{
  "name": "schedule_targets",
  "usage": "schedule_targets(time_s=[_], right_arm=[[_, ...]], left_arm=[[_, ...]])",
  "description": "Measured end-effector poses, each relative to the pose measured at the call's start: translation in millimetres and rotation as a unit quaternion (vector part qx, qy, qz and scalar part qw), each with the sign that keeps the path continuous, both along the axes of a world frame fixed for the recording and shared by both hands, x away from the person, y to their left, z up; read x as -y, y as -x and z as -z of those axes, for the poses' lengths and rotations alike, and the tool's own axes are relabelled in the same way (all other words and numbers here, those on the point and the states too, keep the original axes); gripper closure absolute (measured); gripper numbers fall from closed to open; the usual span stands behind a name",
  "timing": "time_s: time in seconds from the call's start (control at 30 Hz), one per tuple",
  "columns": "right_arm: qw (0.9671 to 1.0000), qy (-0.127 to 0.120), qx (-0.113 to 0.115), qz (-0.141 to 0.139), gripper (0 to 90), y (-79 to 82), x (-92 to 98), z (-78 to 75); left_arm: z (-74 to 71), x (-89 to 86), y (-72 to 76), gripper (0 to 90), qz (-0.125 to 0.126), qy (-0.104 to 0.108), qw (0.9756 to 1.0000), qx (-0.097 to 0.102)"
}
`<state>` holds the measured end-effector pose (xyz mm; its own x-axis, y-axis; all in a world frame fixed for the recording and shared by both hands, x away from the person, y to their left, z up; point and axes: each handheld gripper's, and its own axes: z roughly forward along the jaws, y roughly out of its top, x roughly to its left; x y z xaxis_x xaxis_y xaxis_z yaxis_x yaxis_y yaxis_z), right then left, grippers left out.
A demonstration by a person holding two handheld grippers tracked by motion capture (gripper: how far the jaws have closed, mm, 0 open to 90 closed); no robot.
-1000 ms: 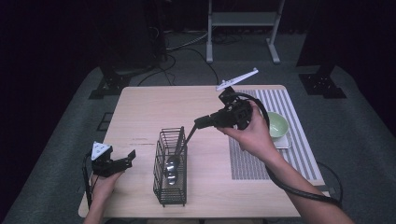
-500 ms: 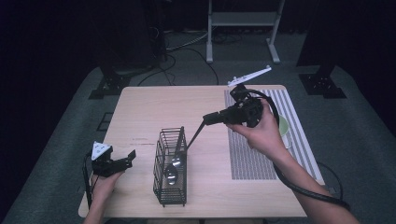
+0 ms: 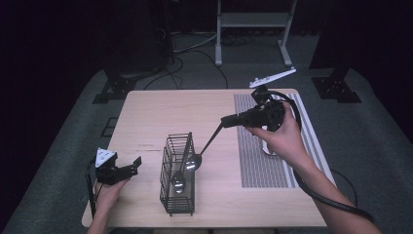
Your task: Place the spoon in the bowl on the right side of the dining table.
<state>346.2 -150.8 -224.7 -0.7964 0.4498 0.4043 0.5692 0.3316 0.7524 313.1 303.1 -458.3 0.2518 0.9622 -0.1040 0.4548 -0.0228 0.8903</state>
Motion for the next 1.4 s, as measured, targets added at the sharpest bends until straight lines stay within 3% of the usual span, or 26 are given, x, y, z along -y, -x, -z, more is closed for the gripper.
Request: schedule_targets(time_s=[0.5, 1.4], right_arm=[[0.9997, 0.000, -0.006, 0.025, 88.8, -5.7, 21.6, 5.3], [0.9968, 0.005, -0.031, 0.073, 88.8, -18.2, 60.5, 30.7]], left_arm=[[0.3, 0.0, -0.2, 0.4, 0.001, -0.002, 1.0000, -0.001], [0.8, 0.0, -0.5, 0.4, -0.001, -0.002, 1.0000, -0.001]])
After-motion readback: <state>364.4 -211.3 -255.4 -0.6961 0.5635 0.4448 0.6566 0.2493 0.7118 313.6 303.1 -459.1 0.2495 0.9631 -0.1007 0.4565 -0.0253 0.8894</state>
